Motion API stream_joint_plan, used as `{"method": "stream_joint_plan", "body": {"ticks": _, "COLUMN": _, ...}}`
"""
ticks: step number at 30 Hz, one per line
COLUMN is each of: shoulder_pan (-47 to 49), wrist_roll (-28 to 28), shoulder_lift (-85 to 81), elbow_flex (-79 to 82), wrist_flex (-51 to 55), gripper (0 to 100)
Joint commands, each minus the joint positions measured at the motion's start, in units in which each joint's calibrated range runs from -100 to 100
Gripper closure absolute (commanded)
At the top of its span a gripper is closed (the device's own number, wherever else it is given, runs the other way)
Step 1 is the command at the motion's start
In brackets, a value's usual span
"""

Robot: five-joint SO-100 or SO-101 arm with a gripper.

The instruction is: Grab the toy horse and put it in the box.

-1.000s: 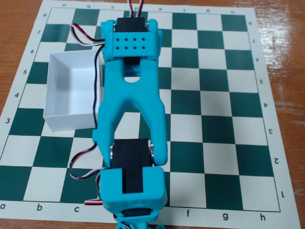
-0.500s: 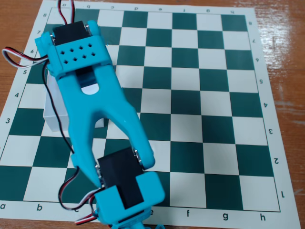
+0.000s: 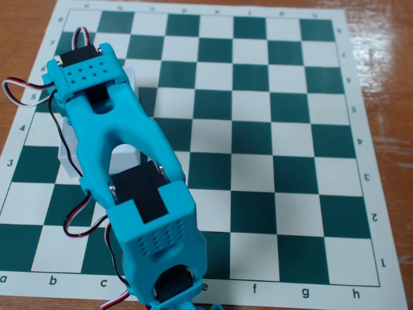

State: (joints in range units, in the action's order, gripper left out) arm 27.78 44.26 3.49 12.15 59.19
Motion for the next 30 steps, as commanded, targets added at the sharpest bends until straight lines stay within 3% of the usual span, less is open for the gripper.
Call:
{"method": "stream_joint_plan", "body": {"ticks": 1, "shoulder_pan": 0.0, "wrist_roll": -0.2, "shoulder_lift": 3.3, "elbow_flex": -5.0, "wrist_flex": -3.7, "gripper": 100}}
{"method": "stream_joint_plan", "body": {"ticks": 4, "shoulder_pan": -0.4, "wrist_roll": -0.2, "shoulder_lift": 6.5, "elbow_flex": -7.5, "wrist_flex": -5.8, "gripper": 99}}
{"method": "stream_joint_plan", "body": {"ticks": 8, "shoulder_pan": -1.1, "wrist_roll": 0.0, "shoulder_lift": 9.3, "elbow_flex": -10.6, "wrist_flex": -8.1, "gripper": 87}}
{"method": "stream_joint_plan", "body": {"ticks": 15, "shoulder_pan": -2.2, "wrist_roll": 0.1, "shoulder_lift": 9.2, "elbow_flex": -15.1, "wrist_flex": -8.1, "gripper": 80}}
{"method": "stream_joint_plan", "body": {"ticks": 24, "shoulder_pan": -3.4, "wrist_roll": -0.2, "shoulder_lift": -2.8, "elbow_flex": -14.4, "wrist_flex": -2.4, "gripper": 80}}
{"method": "stream_joint_plan", "body": {"ticks": 30, "shoulder_pan": -7.8, "wrist_roll": -0.2, "shoulder_lift": -15.0, "elbow_flex": -2.1, "wrist_flex": 0.1, "gripper": 96}}
